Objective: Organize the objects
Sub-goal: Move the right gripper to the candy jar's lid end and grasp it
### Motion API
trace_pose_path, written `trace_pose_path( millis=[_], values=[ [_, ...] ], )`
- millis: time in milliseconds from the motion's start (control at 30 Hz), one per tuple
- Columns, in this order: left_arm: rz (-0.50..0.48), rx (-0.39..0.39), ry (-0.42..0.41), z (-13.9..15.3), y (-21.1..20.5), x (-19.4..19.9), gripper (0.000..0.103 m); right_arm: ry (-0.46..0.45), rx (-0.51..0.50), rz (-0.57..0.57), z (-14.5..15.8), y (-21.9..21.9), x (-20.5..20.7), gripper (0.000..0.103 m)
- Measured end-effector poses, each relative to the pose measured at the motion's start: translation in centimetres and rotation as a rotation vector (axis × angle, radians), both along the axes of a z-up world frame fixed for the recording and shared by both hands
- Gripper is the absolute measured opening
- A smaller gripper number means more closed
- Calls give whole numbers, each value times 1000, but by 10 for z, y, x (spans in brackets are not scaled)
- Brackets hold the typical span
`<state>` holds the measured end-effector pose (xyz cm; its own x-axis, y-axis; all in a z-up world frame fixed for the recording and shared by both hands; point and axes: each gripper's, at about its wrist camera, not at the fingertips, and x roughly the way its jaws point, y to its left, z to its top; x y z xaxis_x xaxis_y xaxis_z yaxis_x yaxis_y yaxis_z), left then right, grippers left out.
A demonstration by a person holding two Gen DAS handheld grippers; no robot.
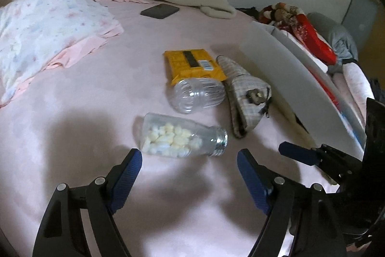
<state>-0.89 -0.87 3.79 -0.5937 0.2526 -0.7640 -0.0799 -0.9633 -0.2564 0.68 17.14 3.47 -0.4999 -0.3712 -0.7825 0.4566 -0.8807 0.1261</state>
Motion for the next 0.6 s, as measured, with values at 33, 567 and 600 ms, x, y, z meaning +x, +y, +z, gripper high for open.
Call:
trace_pose_path(
  millis=[33, 567, 600],
  values=[
    [-6, 12, -9, 0, -1, -3, 80, 12, -14, -5, 3, 0, 1, 62],
    [40, 154, -99, -11, -56, -46, 66, -82, -76, 159, -13, -57, -45, 62],
    [24, 154, -111, -14, -51, -47, 59, -87, -81, 154, -15, -57, -46, 62]
  ],
)
